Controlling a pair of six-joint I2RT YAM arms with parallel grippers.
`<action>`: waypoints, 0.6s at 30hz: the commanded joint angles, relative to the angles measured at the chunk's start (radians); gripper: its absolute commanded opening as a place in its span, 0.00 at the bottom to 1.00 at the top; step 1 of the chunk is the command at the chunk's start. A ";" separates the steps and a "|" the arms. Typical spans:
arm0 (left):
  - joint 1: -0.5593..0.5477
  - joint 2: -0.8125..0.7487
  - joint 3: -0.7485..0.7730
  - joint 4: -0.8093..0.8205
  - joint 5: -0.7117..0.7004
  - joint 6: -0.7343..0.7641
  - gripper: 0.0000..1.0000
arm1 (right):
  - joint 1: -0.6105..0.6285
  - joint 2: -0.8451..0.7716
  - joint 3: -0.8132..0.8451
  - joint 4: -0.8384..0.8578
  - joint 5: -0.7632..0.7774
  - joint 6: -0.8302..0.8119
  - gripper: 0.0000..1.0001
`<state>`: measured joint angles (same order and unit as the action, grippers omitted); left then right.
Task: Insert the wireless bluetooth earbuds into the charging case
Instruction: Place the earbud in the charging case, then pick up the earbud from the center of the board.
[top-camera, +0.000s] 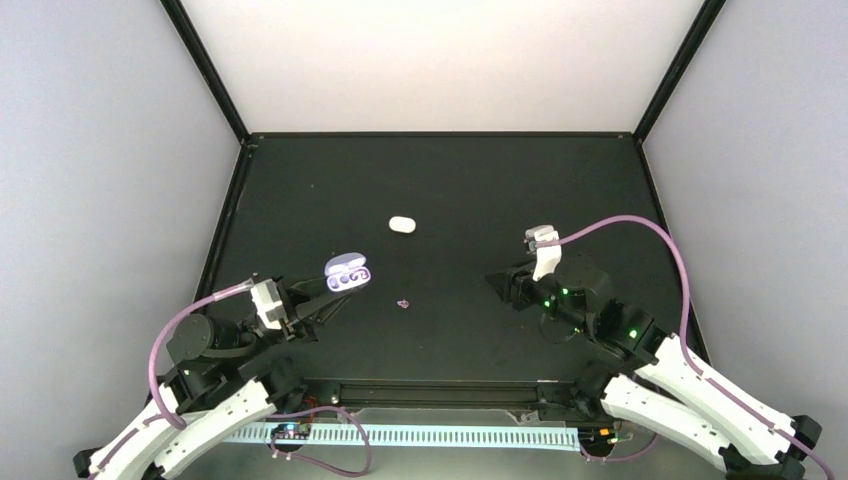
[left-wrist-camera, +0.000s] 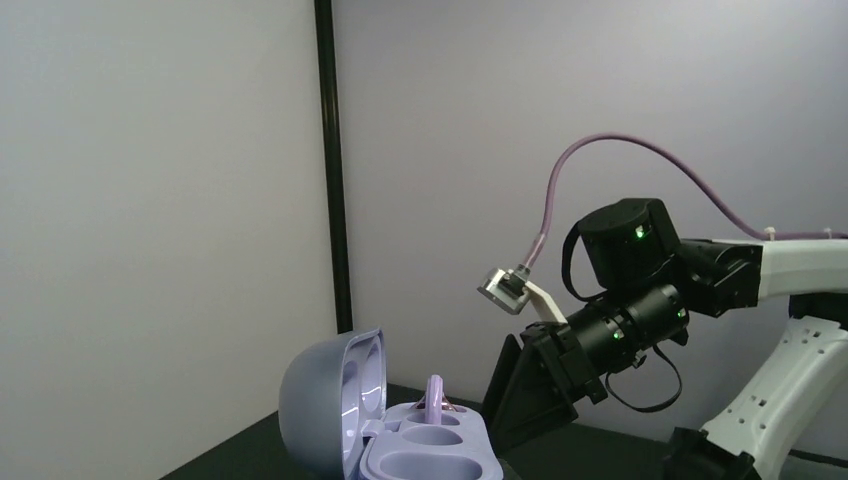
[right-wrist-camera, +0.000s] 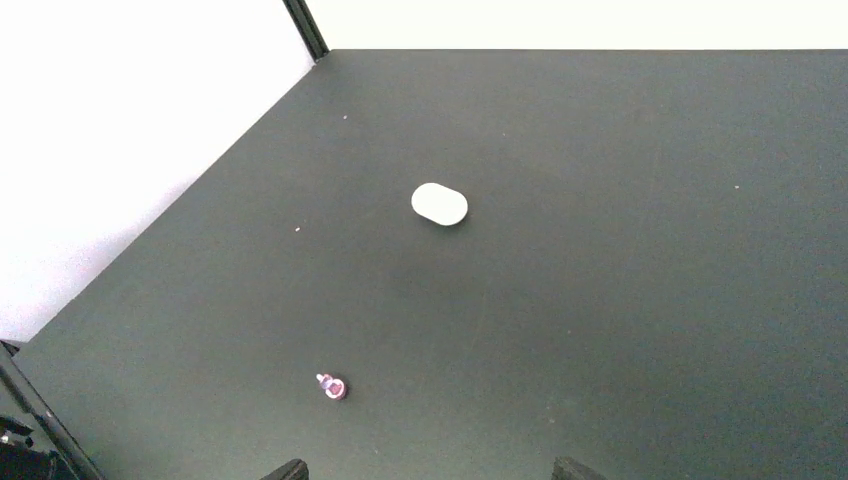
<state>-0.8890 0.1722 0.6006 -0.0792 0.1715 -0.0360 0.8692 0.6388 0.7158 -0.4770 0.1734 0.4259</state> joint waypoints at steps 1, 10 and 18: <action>0.004 0.024 0.032 -0.011 0.008 -0.004 0.02 | 0.002 -0.015 0.008 0.057 -0.006 -0.009 0.63; 0.005 -0.044 0.021 -0.075 0.012 -0.008 0.01 | 0.002 0.004 -0.081 0.183 -0.005 -0.054 0.63; 0.005 -0.160 -0.047 -0.055 0.101 0.045 0.02 | 0.002 -0.009 -0.110 0.187 0.131 0.014 0.63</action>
<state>-0.8890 0.0532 0.5591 -0.1448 0.2050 -0.0284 0.8692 0.6697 0.6189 -0.3290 0.1940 0.4034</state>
